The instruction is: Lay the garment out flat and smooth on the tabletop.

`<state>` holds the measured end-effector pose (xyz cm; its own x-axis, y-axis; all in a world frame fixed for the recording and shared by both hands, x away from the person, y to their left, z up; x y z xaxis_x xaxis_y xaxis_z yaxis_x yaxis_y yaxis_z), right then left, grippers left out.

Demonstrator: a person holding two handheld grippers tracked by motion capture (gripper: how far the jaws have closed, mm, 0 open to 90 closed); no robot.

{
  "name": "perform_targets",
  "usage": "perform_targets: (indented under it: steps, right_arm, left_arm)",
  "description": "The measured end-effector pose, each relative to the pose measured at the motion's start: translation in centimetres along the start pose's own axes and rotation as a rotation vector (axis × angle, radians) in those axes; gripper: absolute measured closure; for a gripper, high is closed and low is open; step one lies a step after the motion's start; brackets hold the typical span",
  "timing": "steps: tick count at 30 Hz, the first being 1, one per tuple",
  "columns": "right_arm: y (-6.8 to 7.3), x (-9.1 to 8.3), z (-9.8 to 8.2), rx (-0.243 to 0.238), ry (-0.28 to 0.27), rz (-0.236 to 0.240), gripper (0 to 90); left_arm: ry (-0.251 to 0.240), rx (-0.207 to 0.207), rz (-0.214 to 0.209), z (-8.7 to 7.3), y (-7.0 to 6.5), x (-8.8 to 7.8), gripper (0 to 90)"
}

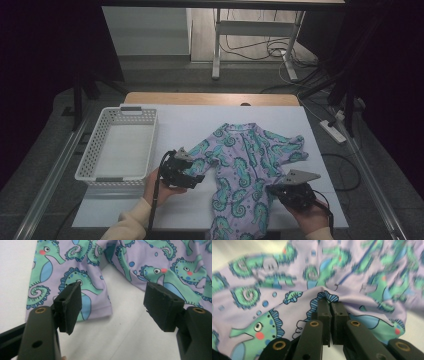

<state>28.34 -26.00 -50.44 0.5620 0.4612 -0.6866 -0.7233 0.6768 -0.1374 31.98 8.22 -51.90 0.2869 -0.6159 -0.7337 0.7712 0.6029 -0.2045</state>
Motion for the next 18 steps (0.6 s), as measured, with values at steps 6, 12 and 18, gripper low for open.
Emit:
perform_targets:
  steps: [6,12,18]
  right_arm:
    - [-0.5,0.4,2.5,-0.004,-0.068,0.009,87.1]
    - [-0.4,2.8,4.8,-0.041,-0.082,0.037,87.0]
    - [-0.5,6.7,6.4,-0.056,-0.042,0.054,87.0]
  left_arm:
    - [0.001,-0.003,-0.002,-0.3,-0.1,-0.1,31.1]
    - [0.006,-0.001,-0.001,-0.3,-0.1,0.0,31.2]
    - [0.005,-0.001,-0.001,-0.3,-0.1,0.0,31.2]
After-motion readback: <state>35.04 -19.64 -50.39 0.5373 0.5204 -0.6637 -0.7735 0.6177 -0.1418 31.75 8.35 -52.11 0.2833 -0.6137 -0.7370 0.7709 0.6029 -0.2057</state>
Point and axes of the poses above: each handheld gripper's, and its own axes: x roughly forward along the jaws, z roughly out of its top, y roughly to its left, the point moved 3 cm from there along x, roughly forward along the jaws, and after that the axes turned 6 degrees about -z, right-handed, at the moved point
